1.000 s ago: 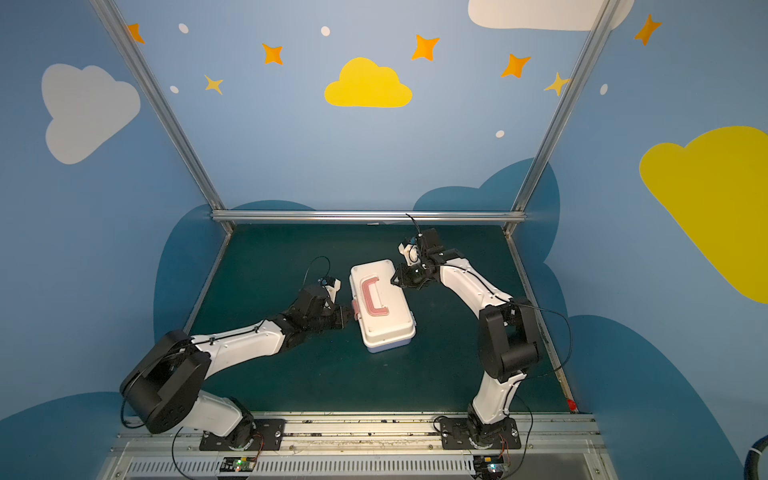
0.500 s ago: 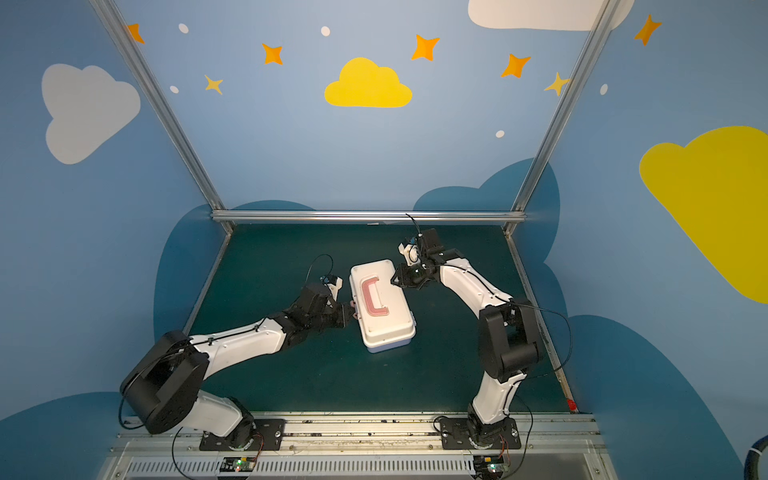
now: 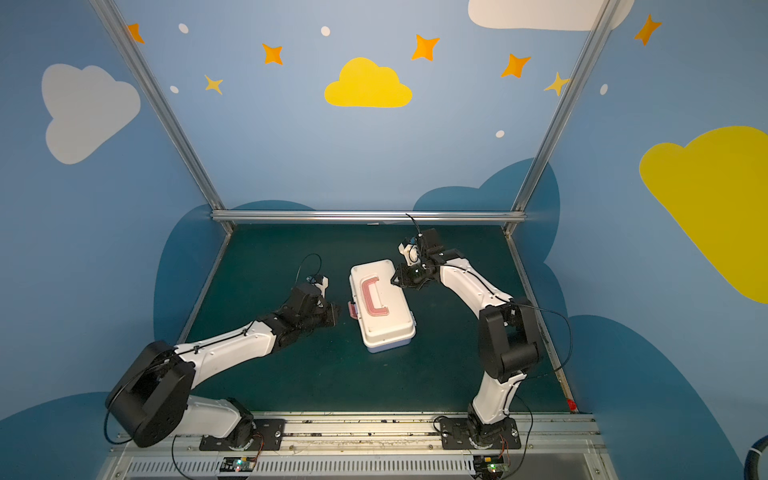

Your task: Pack the tool kit

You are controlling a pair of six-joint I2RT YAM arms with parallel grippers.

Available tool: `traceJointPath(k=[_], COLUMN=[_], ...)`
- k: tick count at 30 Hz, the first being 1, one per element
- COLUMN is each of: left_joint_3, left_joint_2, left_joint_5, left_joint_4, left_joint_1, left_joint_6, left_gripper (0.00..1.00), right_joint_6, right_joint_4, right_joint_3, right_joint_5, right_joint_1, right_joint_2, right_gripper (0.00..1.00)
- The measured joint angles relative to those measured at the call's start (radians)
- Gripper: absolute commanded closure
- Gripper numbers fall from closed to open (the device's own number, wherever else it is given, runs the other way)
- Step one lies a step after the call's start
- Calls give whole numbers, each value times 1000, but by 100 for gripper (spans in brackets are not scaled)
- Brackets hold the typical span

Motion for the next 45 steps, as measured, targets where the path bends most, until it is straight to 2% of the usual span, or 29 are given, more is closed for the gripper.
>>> traceJointPath(k=[13, 23, 34, 45], left_joint_3=[28, 50, 55, 105], left_joint_2=[63, 88, 93, 113], left_joint_5=[100, 130, 129, 42], left_joint_4=[60, 93, 97, -27], left_joint_1=[-23, -47, -48, -48], left_joint_6=[8, 8, 8, 42], left_gripper=[85, 86, 87, 88], right_joint_6=[0, 0, 0, 0], right_joint_4=[0, 3, 7, 7], right_joint_3=[0, -2, -6, -6], right_joint_5=[0, 0, -1, 1], right_joint_1=[0, 0, 0, 0], right_joint_2=[0, 0, -2, -4], right_gripper=[67, 67, 67, 67])
